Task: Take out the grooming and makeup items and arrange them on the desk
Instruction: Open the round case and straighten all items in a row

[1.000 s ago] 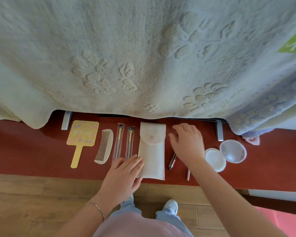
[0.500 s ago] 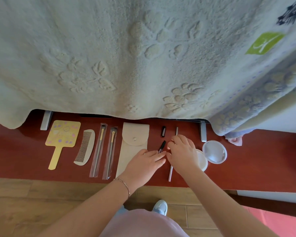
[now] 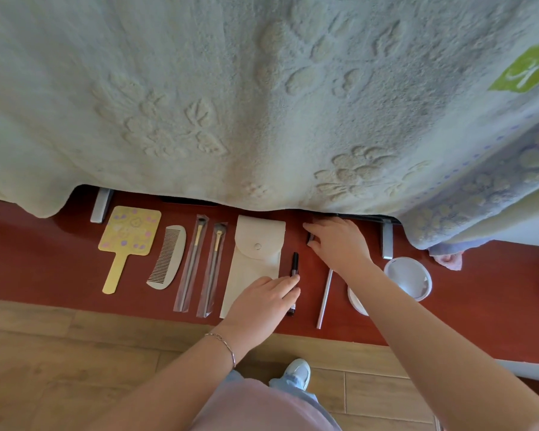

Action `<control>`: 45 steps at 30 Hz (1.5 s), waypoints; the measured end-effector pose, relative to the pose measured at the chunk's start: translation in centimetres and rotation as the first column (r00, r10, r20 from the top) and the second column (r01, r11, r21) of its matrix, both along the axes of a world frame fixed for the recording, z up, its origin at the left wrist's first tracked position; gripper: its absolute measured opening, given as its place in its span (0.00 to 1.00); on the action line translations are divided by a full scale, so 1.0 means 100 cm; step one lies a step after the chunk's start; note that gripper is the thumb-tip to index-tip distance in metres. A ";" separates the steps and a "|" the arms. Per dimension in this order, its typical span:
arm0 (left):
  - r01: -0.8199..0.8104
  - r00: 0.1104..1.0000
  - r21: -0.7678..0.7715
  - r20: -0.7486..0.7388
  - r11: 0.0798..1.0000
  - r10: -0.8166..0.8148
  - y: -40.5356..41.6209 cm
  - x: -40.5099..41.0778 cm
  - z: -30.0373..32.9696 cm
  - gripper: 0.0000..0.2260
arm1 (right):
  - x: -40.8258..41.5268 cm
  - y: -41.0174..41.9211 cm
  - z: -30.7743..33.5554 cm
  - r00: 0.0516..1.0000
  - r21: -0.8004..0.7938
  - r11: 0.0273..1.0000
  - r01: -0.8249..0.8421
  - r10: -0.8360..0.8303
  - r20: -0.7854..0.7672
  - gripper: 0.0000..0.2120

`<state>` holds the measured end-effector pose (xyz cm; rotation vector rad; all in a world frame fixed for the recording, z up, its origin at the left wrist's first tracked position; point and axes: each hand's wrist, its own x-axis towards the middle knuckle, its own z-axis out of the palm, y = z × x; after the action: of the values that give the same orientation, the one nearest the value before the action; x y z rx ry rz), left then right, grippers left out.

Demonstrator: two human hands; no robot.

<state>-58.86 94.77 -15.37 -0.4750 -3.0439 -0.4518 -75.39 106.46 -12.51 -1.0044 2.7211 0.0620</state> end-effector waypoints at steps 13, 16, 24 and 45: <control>-0.011 1.000 -0.018 -0.022 1.000 0.011 0.005 0.005 -0.002 0.23 | 0.015 -0.019 -0.001 0.991 -0.128 0.992 0.011 0.007 0.135 0.24; -0.018 1.000 -0.013 -0.020 1.000 0.018 0.004 0.006 -0.004 0.24 | 0.014 -0.021 0.000 0.988 -0.130 0.991 0.003 0.017 0.150 0.24; -0.003 0.999 -0.004 -0.035 1.000 0.003 0.002 0.009 -0.004 0.22 | 0.014 -0.020 0.001 0.979 -0.150 0.989 0.003 0.028 0.202 0.25; 0.069 0.996 -0.063 -0.053 0.996 -0.073 0.013 0.003 -0.011 0.19 | 0.062 0.035 0.001 0.944 0.124 0.936 0.329 -0.326 -0.044 0.18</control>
<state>-58.58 96.10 -16.49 -0.5902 -3.0023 -0.3433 -69.23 109.99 -12.36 -0.5086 2.8230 0.1895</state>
